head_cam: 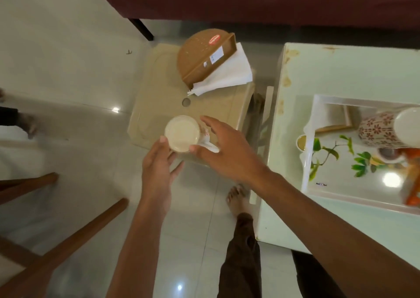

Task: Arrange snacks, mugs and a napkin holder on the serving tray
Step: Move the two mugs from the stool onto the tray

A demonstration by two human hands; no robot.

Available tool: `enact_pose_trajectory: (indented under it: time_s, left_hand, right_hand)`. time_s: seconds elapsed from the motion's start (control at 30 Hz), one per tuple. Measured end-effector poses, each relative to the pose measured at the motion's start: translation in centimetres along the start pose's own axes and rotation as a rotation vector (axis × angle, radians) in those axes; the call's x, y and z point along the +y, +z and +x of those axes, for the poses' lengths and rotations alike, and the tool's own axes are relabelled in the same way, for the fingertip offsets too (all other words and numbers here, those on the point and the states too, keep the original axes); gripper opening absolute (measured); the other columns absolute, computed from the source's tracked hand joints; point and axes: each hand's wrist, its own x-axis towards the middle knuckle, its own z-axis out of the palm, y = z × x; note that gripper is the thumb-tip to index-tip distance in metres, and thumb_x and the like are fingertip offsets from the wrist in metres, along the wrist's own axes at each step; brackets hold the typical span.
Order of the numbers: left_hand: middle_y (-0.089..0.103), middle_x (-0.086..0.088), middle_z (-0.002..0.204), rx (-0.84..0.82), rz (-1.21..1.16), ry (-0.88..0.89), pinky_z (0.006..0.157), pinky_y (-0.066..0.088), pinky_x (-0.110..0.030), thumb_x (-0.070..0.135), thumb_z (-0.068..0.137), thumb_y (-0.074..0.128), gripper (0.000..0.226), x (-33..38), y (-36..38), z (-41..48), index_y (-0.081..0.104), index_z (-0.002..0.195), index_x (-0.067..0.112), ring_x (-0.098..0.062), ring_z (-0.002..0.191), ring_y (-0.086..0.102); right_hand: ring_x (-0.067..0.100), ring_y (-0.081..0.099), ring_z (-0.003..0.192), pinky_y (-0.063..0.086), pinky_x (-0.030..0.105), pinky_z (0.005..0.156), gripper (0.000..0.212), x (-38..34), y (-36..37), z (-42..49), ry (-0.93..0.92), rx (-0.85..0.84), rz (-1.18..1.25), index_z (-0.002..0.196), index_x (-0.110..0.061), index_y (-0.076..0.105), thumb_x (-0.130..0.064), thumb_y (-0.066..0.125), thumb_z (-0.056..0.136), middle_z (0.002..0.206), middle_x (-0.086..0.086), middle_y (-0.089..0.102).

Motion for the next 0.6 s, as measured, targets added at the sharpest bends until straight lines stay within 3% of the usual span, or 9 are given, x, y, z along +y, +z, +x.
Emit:
enact_pose_trajectory:
  time_s: [0.13, 0.3, 0.4, 0.47, 0.6]
  left_hand:
    - [0.071, -0.002, 0.126, 0.01, -0.066, -0.071, 0.091, 0.06, -0.034, 0.043, 0.104, 0.048, 0.036, 0.2, 0.4, 1.2, 0.063, 0.13, 0.022, -0.013, 0.112, 0.071]
    - [0.069, -0.007, 0.127, 0.054, -0.112, -0.114, 0.087, 0.062, -0.035, 0.034, 0.104, 0.051, 0.03, 0.2, 0.7, 2.1, 0.064, 0.127, 0.018, -0.02, 0.111, 0.071]
    - [0.071, -0.007, 0.121, 0.071, -0.123, -0.075, 0.083, 0.063, -0.033, 0.029, 0.105, 0.051, 0.019, 0.0, 1.3, 1.7, 0.069, 0.109, 0.024, -0.021, 0.108, 0.072]
    - [0.073, -0.004, 0.116, 0.073, -0.116, -0.046, 0.082, 0.063, -0.035, 0.028, 0.105, 0.052, 0.018, -0.1, 1.9, 1.0, 0.07, 0.104, 0.026, -0.022, 0.11, 0.072]
    - [0.077, 0.003, 0.114, -0.035, -0.066, 0.012, 0.087, 0.062, -0.038, 0.033, 0.102, 0.055, 0.021, -0.6, 4.8, -1.9, 0.076, 0.101, 0.032, -0.017, 0.111, 0.072]
  right_hand:
    - [0.007, 0.049, 0.116, 0.038, 0.008, 0.084, 0.073, 0.0, 1.4, 2.3, 0.009, -0.039, 0.034, 0.14, -0.017, 0.046, -0.042, 0.079, 0.08, 0.13, -0.008, 0.057]
    - [0.002, 0.045, 0.115, 0.036, 0.007, 0.085, 0.091, 0.6, 1.6, 3.0, 0.059, -0.073, 0.06, 0.151, -0.024, 0.036, -0.039, 0.084, 0.076, 0.141, -0.007, 0.053]
    - [0.008, 0.052, 0.12, 0.048, 0.026, 0.099, 0.084, 0.4, 1.1, 2.4, 0.067, -0.028, 0.066, 0.149, -0.024, 0.041, -0.037, 0.084, 0.077, 0.14, -0.007, 0.055]
    - [0.012, 0.053, 0.126, 0.047, 0.036, 0.105, 0.078, 0.3, 0.4, 1.4, 0.062, 0.024, 0.054, 0.147, -0.023, 0.045, -0.037, 0.081, 0.08, 0.143, -0.006, 0.056]
    - [0.009, 0.056, 0.124, 0.049, 0.036, 0.104, 0.06, 1.6, -2.4, -2.3, 0.075, 0.16, 0.087, 0.144, -0.027, 0.048, -0.037, 0.07, 0.089, 0.14, -0.008, 0.058]
